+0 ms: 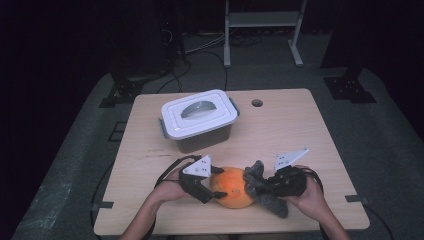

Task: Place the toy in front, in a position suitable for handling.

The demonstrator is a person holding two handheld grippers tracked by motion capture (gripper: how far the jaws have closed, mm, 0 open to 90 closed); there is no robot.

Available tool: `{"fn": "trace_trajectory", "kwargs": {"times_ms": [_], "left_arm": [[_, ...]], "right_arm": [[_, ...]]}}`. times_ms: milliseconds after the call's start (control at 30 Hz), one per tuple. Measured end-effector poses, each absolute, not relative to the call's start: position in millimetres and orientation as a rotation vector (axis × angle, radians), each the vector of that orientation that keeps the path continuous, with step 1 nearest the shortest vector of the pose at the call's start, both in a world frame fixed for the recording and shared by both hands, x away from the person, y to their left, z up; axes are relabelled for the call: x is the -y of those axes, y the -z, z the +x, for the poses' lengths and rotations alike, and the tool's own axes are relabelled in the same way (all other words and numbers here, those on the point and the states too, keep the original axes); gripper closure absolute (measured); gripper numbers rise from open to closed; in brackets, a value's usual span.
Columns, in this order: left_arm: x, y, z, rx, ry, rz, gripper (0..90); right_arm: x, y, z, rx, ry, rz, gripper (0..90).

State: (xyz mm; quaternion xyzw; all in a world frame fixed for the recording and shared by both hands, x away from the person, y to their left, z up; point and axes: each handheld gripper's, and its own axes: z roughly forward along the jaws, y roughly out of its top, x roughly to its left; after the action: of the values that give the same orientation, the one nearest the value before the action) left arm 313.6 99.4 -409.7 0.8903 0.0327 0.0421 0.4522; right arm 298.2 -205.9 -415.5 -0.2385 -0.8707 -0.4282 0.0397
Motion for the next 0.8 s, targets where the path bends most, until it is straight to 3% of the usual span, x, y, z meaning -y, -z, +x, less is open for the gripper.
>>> {"fn": "trace_trajectory", "kwargs": {"times_ms": [200,333,433,567,633,800], "left_arm": [[-87,405,310,-0.124,-0.117,2.174,29.7],[-88,407,312,-0.125,-0.12,2.171,18.1],[-89,410,315,-0.128,-0.109,2.172,14.3],[-90,411,315,-0.121,-0.085,2.175,16.0],[-92,408,314,-0.103,-0.058,2.168,22.7],[-93,408,314,-0.089,-0.058,2.153,28.9]], "right_arm": [[193,392,285,2.676,1.452,-0.637,73.5],[187,401,285,2.724,1.4,-0.639,73.6],[193,402,289,2.739,1.394,-0.681,73.6],[200,409,294,2.738,1.375,-0.738,73.7],[203,410,297,2.741,1.373,-0.767,73.8],[211,414,303,2.732,1.372,-0.825,73.7]]}}
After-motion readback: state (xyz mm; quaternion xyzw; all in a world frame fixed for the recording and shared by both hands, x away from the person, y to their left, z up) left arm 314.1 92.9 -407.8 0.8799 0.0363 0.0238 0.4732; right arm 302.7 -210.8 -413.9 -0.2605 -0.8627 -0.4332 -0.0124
